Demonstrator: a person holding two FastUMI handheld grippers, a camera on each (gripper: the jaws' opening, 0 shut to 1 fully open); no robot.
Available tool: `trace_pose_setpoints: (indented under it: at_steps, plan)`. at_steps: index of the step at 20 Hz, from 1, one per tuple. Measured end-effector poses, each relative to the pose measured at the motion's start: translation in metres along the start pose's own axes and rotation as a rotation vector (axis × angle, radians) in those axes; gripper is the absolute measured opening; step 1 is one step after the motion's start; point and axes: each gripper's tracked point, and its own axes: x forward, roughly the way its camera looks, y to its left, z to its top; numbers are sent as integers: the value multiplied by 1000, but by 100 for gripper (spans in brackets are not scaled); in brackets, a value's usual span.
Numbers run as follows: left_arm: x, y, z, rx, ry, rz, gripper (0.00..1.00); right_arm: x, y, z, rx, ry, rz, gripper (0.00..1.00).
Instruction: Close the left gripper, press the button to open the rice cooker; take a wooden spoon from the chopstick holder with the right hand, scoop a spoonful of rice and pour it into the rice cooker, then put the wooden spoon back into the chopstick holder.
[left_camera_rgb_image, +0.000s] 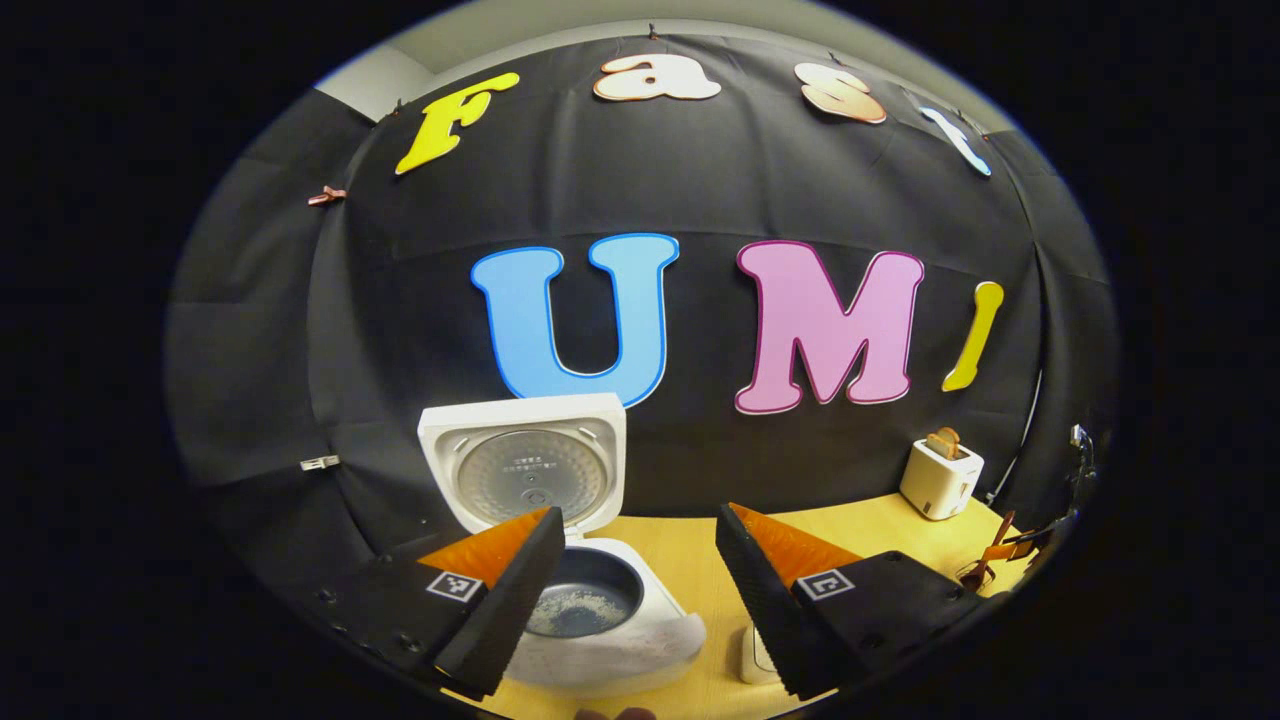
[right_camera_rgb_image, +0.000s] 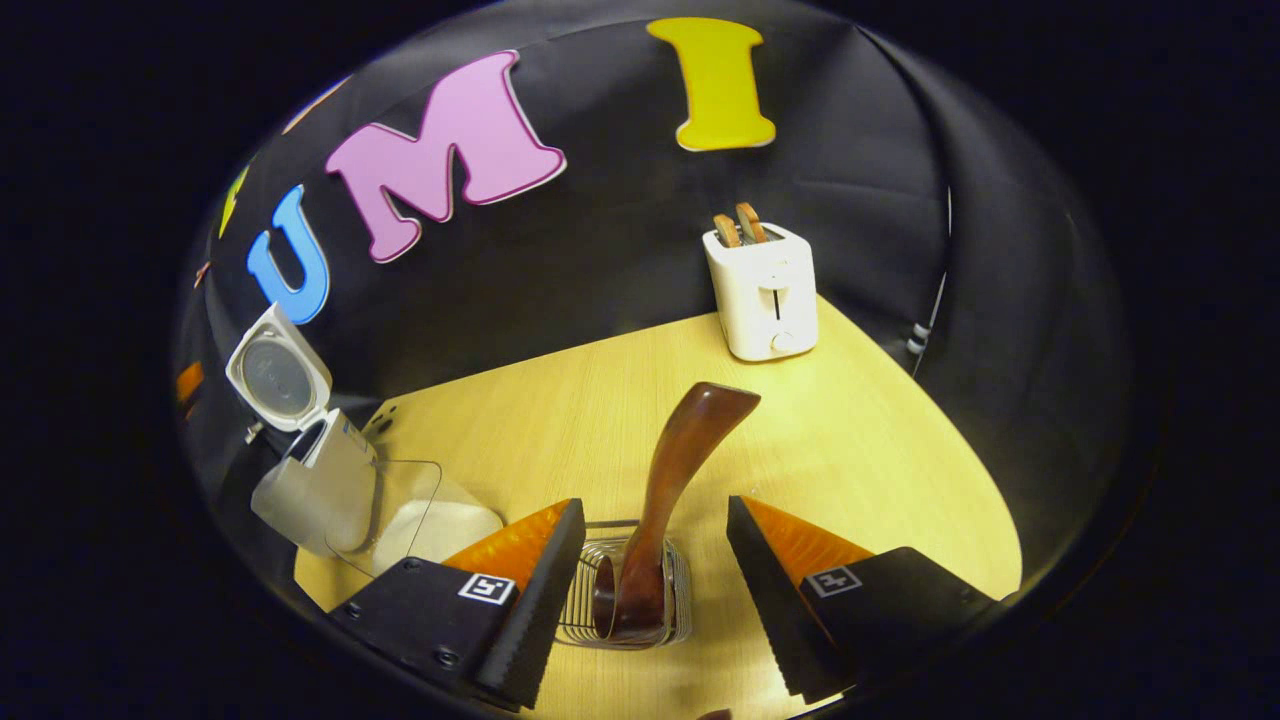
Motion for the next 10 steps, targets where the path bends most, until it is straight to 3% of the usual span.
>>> trace_pose_setpoints:
  at_steps: [6, 7, 10]
  plan:
    - [-27, -1, -10, 40, 40, 67, 98, 39, 2, -6, 112, 54, 81, 72]
    - [-31, -1, -9, 50, 39, 76, 98, 44, 3, -9, 121, 70, 84, 59]
    - [-39, 0, -10, 71, 42, 88, 97, 55, 14, -16, 166, 105, 134, 47]
